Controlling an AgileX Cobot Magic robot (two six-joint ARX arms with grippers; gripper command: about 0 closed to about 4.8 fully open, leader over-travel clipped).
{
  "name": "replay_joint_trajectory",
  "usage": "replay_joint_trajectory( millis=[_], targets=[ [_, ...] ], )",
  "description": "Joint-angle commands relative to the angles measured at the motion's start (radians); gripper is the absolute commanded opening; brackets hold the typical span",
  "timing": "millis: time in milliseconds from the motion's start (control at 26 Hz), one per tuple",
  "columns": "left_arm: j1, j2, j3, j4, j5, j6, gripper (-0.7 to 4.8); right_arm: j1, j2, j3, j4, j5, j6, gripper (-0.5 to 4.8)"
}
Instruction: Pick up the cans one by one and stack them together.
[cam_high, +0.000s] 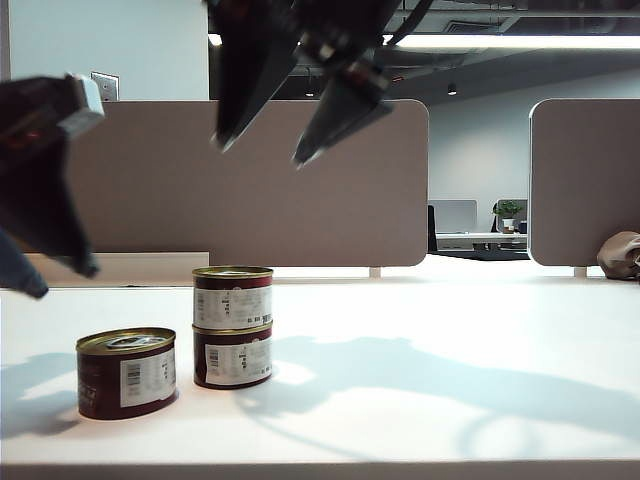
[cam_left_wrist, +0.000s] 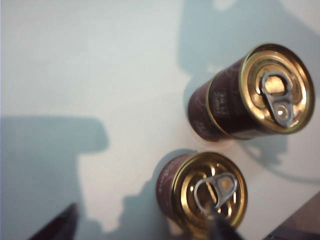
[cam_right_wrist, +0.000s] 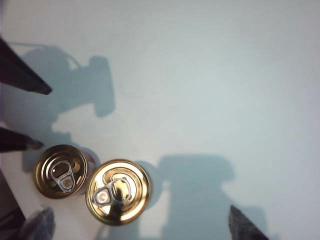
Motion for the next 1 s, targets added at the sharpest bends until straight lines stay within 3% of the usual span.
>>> replay_joint_trajectory(
  millis=[38, 308, 539, 770, 1000],
  targets=[
    [0.001, 0.049, 0.000, 0.039, 0.028, -0.021, 3.10, -0.002, -0.056, 0.003, -0.015, 0.043, 0.000, 4.58],
    [0.000, 0.112, 0.000, 0.045, 0.137, -0.021, 3.11, -0.012, -0.154, 0.003, -0.032, 0.086, -0.003, 4.58],
    [-0.050, 0.117, 0.000, 0.050, 0.151, -0.021, 3.11, -0.032, -0.194, 0.003, -0.045, 0.123, -0.003, 4.58],
    [-0.213, 0.157, 0.000, 0.079, -0.012, -0.037, 3.11, -0.052, -0.206, 0.003, -0.082, 0.123, -0.002, 4.58],
    [-0.249, 0.228, 0.000, 0.138, -0.052, -0.074, 3.44, -0.053, -0.216, 0.003, -0.108, 0.123, -0.003, 4.58]
  ],
)
